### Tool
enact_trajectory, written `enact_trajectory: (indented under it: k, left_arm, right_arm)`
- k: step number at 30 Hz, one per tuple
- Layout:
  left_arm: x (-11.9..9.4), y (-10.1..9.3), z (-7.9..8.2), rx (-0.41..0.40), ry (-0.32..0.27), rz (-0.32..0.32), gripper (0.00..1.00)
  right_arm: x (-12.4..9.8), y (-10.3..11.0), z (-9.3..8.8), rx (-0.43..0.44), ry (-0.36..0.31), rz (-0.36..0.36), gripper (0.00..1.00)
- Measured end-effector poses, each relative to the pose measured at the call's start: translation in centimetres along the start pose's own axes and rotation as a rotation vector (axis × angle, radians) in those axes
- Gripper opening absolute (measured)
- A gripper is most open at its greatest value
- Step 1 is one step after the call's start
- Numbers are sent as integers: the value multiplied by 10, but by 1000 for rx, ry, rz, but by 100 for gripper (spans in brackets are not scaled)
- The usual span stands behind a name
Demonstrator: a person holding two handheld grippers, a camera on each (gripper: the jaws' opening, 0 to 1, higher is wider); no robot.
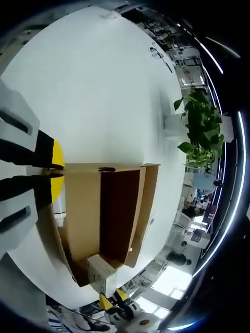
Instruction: Operate the shoe box by opening the lid, removing the specified soft item, and placing it in the target area until the item is outside and the box remains undamaged.
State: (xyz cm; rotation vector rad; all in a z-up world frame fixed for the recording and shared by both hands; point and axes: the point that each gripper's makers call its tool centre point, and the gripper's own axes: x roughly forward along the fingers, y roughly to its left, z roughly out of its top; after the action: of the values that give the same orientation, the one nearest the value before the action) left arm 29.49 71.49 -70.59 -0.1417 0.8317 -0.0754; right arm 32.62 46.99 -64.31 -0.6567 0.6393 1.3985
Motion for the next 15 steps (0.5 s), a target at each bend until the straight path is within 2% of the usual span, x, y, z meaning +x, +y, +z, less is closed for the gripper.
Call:
enact_trajectory:
  k: [7, 15]
  left_arm:
    - [0, -1, 0, 1, 5, -2, 3]
    - [1, 0, 0, 7, 16, -6, 3]
  right_arm:
    - [-13, -1, 0, -8, -13, -12, 15]
    - [-36, -12, -7, -13, -18, -40, 15]
